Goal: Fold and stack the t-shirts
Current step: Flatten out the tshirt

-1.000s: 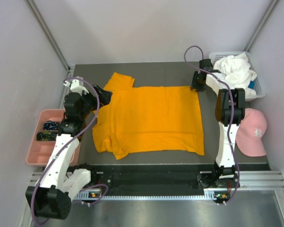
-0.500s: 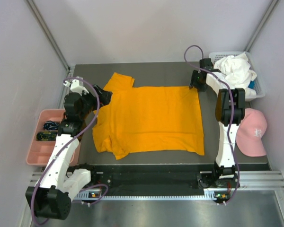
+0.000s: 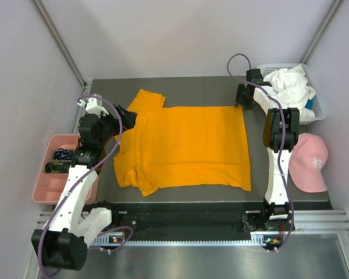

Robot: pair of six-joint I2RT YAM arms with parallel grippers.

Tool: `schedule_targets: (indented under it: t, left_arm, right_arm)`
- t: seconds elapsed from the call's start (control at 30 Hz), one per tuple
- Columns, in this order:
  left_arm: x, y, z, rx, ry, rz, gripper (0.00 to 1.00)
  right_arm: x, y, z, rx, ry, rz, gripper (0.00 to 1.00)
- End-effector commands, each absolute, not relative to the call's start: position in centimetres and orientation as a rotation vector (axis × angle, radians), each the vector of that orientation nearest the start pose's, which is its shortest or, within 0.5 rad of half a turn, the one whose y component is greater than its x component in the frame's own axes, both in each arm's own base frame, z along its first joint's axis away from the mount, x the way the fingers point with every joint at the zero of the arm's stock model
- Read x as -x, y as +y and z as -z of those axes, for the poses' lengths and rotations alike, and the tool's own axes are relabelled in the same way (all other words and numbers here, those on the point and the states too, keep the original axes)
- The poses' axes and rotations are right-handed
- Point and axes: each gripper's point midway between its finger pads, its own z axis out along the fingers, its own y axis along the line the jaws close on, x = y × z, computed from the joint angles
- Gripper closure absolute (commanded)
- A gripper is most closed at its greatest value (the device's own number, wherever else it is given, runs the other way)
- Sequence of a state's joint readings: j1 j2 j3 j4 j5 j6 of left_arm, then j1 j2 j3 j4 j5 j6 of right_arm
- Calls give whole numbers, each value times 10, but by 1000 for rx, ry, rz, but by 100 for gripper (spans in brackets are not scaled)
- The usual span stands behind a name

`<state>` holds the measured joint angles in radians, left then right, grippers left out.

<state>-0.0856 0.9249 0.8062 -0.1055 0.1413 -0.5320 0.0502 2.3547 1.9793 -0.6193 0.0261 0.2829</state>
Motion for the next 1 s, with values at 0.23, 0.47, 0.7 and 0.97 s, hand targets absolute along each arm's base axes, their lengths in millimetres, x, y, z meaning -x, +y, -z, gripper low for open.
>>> schedule_targets:
  t: [0.23,0.47,0.7,0.97]
  left_arm:
    - [-337,-73,-278,286,1753,561,1]
    - [-335,-73,-279,291,1749,560,1]
    - [-332,-69,-280,295,1746,536,1]
    - [-332,-68,-280,292,1755,525,1]
  right_arm:
    - [-558,42,-40,-274,2574,-186,50]
    - [-556,47,-39,-256,2582,-215,59]
    - [-560,41,-37,-280,2573,-173,100]
    - [-574,5,-53,-420,2505,-47,100]
